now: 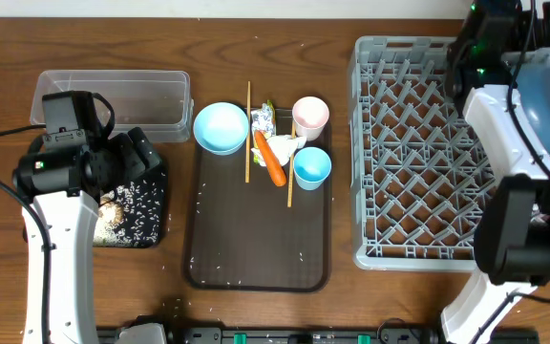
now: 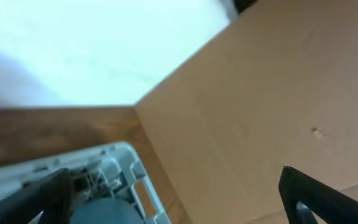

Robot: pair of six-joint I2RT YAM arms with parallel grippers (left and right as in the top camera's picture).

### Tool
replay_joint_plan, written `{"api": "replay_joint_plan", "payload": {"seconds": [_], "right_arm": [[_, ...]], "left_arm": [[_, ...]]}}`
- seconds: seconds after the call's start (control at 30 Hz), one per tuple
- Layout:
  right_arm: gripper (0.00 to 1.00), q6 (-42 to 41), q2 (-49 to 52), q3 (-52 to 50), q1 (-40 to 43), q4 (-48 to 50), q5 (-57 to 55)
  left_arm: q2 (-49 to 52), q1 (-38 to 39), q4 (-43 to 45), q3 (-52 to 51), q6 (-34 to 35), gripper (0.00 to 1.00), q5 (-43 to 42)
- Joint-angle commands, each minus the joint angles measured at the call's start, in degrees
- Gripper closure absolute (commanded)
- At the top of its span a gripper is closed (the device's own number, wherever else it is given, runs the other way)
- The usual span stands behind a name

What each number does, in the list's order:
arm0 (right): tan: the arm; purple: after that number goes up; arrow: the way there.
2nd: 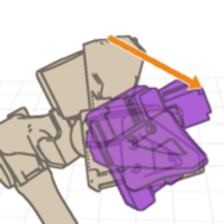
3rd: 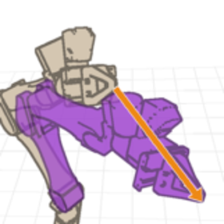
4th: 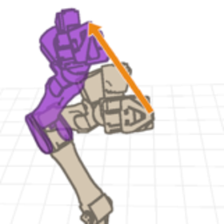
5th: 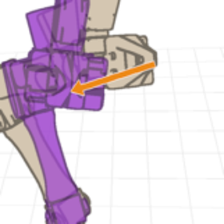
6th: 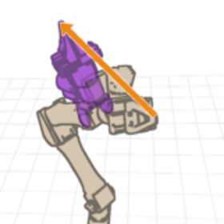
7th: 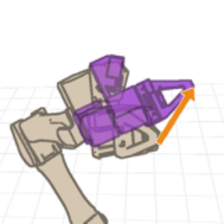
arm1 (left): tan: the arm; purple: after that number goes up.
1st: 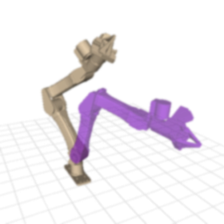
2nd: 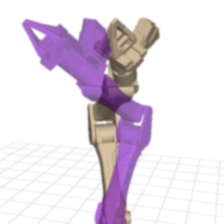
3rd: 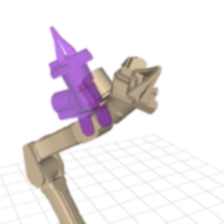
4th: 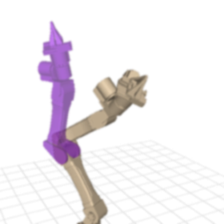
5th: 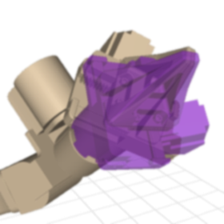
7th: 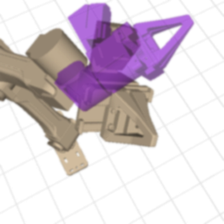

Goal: Sort waste into correct bins and load items into the dishwasher rack
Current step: 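Place the large blue bowl upright at the rack's right edge, then reach the right gripper to the small light-blue bowl and grasp its rim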

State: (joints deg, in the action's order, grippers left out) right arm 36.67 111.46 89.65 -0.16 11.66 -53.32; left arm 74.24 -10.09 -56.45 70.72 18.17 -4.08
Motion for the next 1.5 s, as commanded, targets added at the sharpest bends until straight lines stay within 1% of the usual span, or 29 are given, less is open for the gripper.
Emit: {"api": "replay_joint_plan", "payload": {"seconds": [0.0,0.1,0.17,0.23,0.3,0.4,0.43,0.5,0.53,0.57,0.6,0.67,0.7,0.77,0.8,0.9,1.0,1.07,1.17,1.3,1.47], "right_arm": [[0.01,-0.8,-4.7,2.6,-4.0,-1.6,4.0],[0.01,-4.9,-5.9,2.6,-8.2,-8.1,8.4],[0.01,-12.1,-6.2,2.6,-11.5,-14.6,11.1],[0.01,-21.0,-6.3,2.6,-15.5,-21.9,17.4],[0.01,-28.7,-6.3,2.6,-19.3,-27.1,27.7],[0.01,-37.6,-6.2,2.6,-23.3,-29.0,45.0],[0.01,-40.5,-6.1,2.6,-24.0,-28.8,49.2],[0.01,-44.1,-5.9,2.6,-25.2,-27.1,56.9],[0.02,-45.2,-5.7,2.6,-25.7,-25.9,59.5],[0.06,-46.2,-5.5,2.6,-26.1,-24.7,61.4],[0.09,-46.6,-5.3,2.6,-26.4,-23.8,62.9],[0.11,-47.4,-5.1,2.6,-27.3,-22.9,63.9],[0.11,-47.5,-5.1,2.9,-27.7,-23.1,64.2],[0.04,-47.8,-4.9,4.0,-28.5,-24.6,64.4],[0.02,-47.8,-4.9,5.0,-29.0,-26.0,64.7],[0.01,-47.8,-3.9,9.9,-29.8,-32.9,65.9],[0.01,-47.7,-1.2,17.7,-30.0,-43.1,66.5],[0.01,-46.2,1.7,22.7,-30.0,-49.2,69.7],[0.01,-44.1,6.0,27.1,-30.5,-54.7,73.5],[0.01,-43.2,10.4,28.1,-32.6,-56.7,75.3],[0.01,-43.9,12.5,27.8,-35.8,-56.1,75.8]], "left_arm": [[-0.5,-0.2,-0.1,0.8,-0.5,0.02,0.7],[-0.5,-0.2,-0.1,0.8,-0.5,0.02,0.7],[-0.5,-0.2,-0.1,0.8,-0.5,0.02,0.7],[-0.5,-0.2,-0.1,0.8,-0.5,0.02,0.7],[-0.5,-0.2,-0.1,0.8,-0.5,0.02,0.7],[-0.5,-0.2,-0.1,0.8,-0.5,0.02,0.7],[-0.5,-0.2,-0.1,0.8,-0.5,0.02,0.7],[-0.5,-0.2,-0.1,0.8,-0.5,0.02,0.7],[-0.5,-0.2,-0.1,0.8,-0.5,0.02,0.7],[-0.5,-0.2,-0.1,0.8,-0.5,0.02,0.7],[-0.5,-0.2,-0.1,0.8,-0.5,0.02,0.7],[-0.5,-0.2,-0.1,0.8,-0.5,0.02,0.7],[-0.5,-0.2,-0.1,0.8,-0.5,0.02,0.7],[-0.5,-0.2,-0.1,0.8,-0.5,0.02,0.7],[-0.5,-0.2,-0.1,0.8,-0.5,0.02,0.7],[-0.5,-0.2,-0.1,0.8,-0.5,0.02,0.7],[-0.5,-0.2,-0.1,0.8,-0.5,0.02,0.7],[-0.5,-0.2,-0.1,0.8,-0.5,0.02,0.7],[-0.5,-0.2,-0.1,0.8,-0.5,0.02,0.7],[-0.5,-0.2,-0.1,0.8,-0.5,0.02,0.7],[-0.5,-0.2,-0.1,0.8,-0.5,0.02,0.7]]}}
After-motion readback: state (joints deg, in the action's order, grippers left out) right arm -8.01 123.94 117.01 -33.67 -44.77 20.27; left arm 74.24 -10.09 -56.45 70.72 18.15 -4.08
